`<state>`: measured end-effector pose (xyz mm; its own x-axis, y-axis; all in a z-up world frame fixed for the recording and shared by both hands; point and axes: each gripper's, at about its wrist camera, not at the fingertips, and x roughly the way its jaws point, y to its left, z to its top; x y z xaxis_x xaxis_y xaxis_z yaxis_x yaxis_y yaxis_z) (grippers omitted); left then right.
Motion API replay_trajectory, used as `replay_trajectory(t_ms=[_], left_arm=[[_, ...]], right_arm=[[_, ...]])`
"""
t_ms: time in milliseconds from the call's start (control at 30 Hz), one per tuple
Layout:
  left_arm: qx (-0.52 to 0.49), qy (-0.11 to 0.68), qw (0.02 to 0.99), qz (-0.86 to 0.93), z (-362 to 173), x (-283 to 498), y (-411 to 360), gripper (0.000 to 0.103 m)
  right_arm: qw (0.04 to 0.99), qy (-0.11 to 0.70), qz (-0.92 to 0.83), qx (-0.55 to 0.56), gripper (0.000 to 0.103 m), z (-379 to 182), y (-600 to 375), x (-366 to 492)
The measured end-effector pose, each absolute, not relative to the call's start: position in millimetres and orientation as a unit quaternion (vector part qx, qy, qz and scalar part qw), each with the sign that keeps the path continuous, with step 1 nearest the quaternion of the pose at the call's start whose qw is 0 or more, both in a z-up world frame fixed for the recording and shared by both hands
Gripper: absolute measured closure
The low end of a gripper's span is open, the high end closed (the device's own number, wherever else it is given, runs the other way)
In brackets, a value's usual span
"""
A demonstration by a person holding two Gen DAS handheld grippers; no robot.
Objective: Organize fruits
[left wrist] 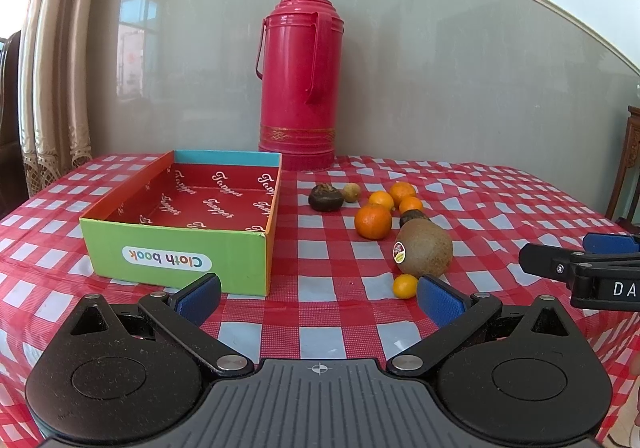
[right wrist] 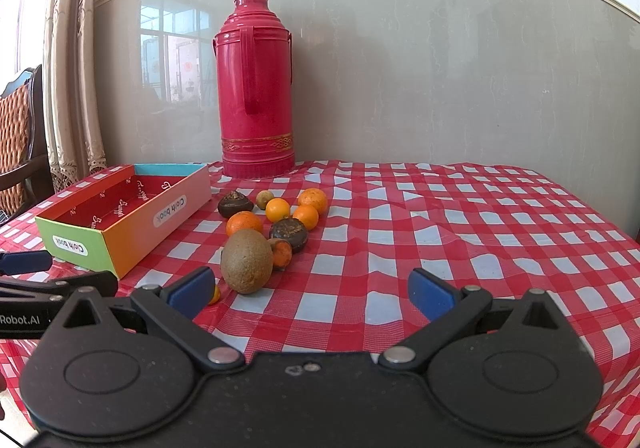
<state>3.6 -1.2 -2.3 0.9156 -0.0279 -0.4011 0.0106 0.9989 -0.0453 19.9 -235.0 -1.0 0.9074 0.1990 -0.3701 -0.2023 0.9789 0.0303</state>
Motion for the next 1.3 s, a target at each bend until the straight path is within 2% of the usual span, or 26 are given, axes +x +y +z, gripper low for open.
replay_trajectory(t_ms=[733, 1133, 1167, 1200, 1233, 1267, 1300], left_arm=[[-0.047, 0.219, 0.974, -0.012, -4, 8, 0, 0.000], [-0.017, 0.242, 0.969, -0.045, -13, 47, -35, 0.001], [-0.012, 0.243, 0.969, -0.046, -14, 50, -39, 0.002], [-0.006, 0.246, 0.968, -0.050, -15, 55, -43, 0.009], [0.000, 0.251, 0.966, -0.052, -17, 59, -47, 0.027], [0.003, 0.258, 0.965, -0.055, -18, 63, -49, 0.038], [0.007, 0.266, 0.962, -0.056, -21, 67, -52, 0.039]], right_arm=[[0.978, 0.189, 0.093, -0.004, 0.006, 0, -238, 20], [0.977, 0.209, 0.040, 0.022, 0.006, -2, -253, 64], [0.977, 0.208, 0.036, 0.028, 0.006, -2, -255, 68], [0.977, 0.206, 0.034, 0.032, 0.006, -1, -256, 70], [0.978, 0.205, 0.033, 0.035, 0.006, -2, -257, 73], [0.978, 0.204, 0.032, 0.037, 0.006, -2, -258, 75], [0.977, 0.206, 0.032, 0.041, 0.006, -4, -260, 76]])
